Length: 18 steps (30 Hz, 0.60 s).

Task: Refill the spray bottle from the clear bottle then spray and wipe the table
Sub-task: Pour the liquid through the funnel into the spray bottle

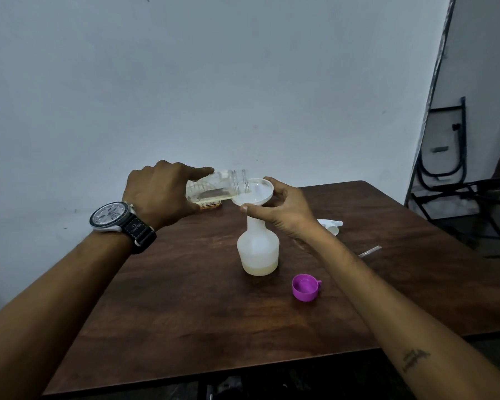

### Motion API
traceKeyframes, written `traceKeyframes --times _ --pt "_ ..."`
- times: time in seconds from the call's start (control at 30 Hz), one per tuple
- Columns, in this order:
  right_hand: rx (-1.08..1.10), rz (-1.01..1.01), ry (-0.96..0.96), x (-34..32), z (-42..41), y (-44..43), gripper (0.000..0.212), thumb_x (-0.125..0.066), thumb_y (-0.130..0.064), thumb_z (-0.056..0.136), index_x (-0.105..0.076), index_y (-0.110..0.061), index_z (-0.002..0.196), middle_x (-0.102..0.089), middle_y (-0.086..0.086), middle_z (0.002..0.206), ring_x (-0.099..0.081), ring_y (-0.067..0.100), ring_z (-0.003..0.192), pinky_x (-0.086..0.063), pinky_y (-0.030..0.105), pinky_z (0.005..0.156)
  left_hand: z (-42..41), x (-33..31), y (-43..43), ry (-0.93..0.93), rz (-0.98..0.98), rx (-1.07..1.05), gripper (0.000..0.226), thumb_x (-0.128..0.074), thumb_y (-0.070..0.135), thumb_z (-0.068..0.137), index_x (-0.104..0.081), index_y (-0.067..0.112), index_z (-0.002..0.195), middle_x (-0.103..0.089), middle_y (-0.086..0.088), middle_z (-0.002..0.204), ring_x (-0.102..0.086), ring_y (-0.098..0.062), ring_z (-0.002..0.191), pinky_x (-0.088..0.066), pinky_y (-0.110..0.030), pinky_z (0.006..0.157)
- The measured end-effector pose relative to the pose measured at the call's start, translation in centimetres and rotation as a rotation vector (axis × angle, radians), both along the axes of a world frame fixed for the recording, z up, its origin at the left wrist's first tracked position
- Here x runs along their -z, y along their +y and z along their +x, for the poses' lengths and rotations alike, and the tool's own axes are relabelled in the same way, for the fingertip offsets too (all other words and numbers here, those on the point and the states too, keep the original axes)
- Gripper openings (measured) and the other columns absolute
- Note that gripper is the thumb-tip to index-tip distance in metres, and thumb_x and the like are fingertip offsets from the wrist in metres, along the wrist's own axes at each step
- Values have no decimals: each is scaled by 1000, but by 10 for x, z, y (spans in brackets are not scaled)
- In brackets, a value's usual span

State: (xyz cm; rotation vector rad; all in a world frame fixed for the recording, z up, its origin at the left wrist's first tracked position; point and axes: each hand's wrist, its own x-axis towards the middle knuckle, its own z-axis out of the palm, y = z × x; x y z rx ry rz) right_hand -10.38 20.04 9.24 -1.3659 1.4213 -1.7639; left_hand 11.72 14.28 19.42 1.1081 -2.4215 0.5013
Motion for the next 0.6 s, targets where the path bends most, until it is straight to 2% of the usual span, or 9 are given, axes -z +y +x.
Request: traceKeyframes --times 0.13,0.23,0.3,0.43,0.6 --pt "0 -3 -3 -1 0 1 47 -96 -14 69 -74 -19 110 -78 1 110 -73 21 108 -58 48 99 0 1 -2 -3 7 -1 73 -61 73 69 -48 55 139 -71 8 120 -66 -28 103 -42 -32 66" --pt "1 -1 -3 -1 0 1 47 -95 -14 69 -74 -18 111 -78 2 111 -73 20 108 -58 48 99 1 2 -3 -16 21 -4 84 -45 79 58 -48 57 139 -73 4 114 -67 -29 99 -43 -33 66" --pt "-2 -3 -4 0 0 0 48 -96 -16 68 -74 -18 111 -78 2 111 -73 18 106 -58 48 99 1 2 -4 -18 18 0 86 -41 80 55 -48 57 138 -73 3 111 -67 -29 97 -42 -32 65" --pt "-4 2 1 1 -1 -1 54 -97 -26 63 -74 -21 111 -78 0 111 -73 20 108 -58 49 100 1 2 -4 -19 10 -1 85 -42 80 56 -49 57 138 -73 1 107 -67 -29 94 -40 -31 63" --pt "-8 -5 1 1 -1 0 50 -97 -21 66 -74 -21 111 -78 0 112 -72 20 110 -58 47 100 1 2 -4 -21 13 -11 72 -56 72 67 -47 59 137 -73 1 105 -67 -29 91 -39 -31 62"
